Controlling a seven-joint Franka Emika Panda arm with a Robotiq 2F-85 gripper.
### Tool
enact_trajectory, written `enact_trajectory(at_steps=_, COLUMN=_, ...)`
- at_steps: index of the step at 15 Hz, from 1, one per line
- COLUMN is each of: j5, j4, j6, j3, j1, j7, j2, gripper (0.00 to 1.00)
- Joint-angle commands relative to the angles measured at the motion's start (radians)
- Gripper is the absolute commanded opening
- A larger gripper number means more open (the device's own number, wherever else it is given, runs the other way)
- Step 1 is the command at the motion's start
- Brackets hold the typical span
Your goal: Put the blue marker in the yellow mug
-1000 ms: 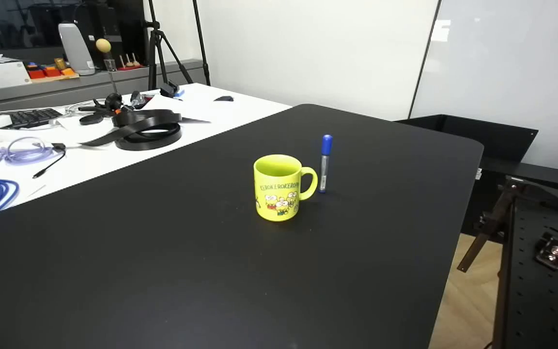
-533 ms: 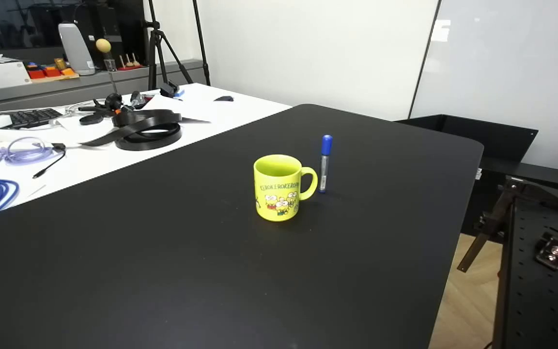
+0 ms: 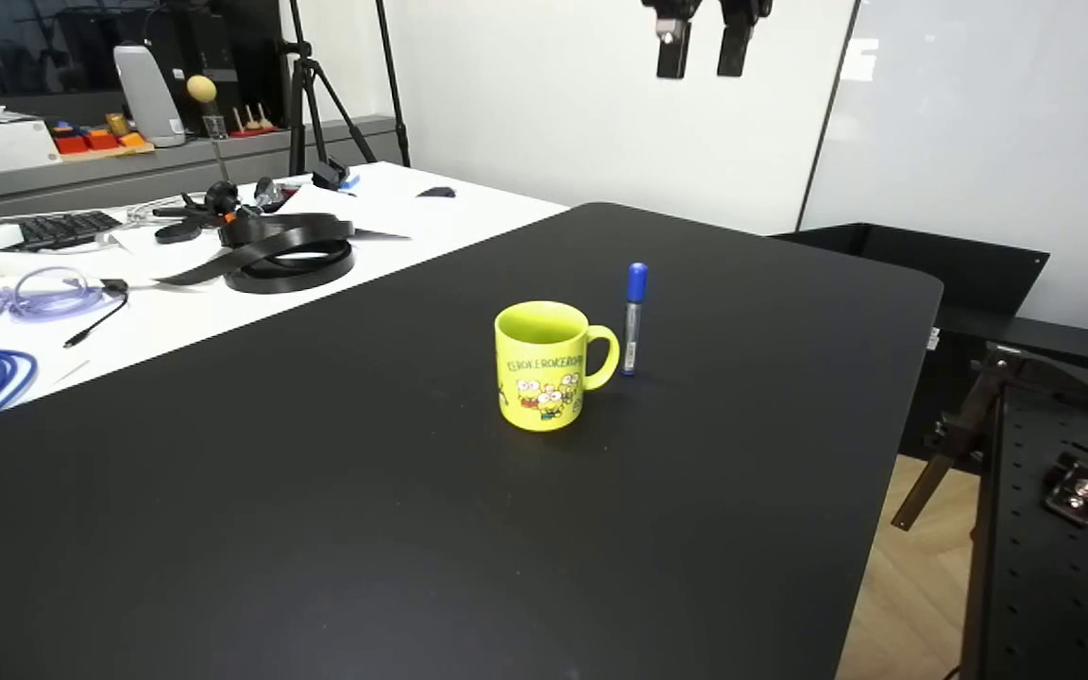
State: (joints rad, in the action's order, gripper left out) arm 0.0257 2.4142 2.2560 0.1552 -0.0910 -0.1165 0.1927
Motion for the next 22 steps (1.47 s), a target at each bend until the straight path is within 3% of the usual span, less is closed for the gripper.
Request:
enact_trajectory(at_steps=1, j5=0.018, j4=0.07, j6=0.158, j3=-0.027, j1=-0.011, j7=0.093, j2=-0.066, gripper=1.0)
enact_trajectory(at_steps=7, j5=0.02, j4=0.121, j6=0.281, j3=-0.046, j1=-0.004, j7=0.157, j2=-0.172, gripper=1.0)
enact_trajectory(at_steps=22, j5=0.012, j4=0.077, j6=0.349, j3=-0.025, j1=-0.005, j7=0.184, j2=-0.38, gripper=1.0)
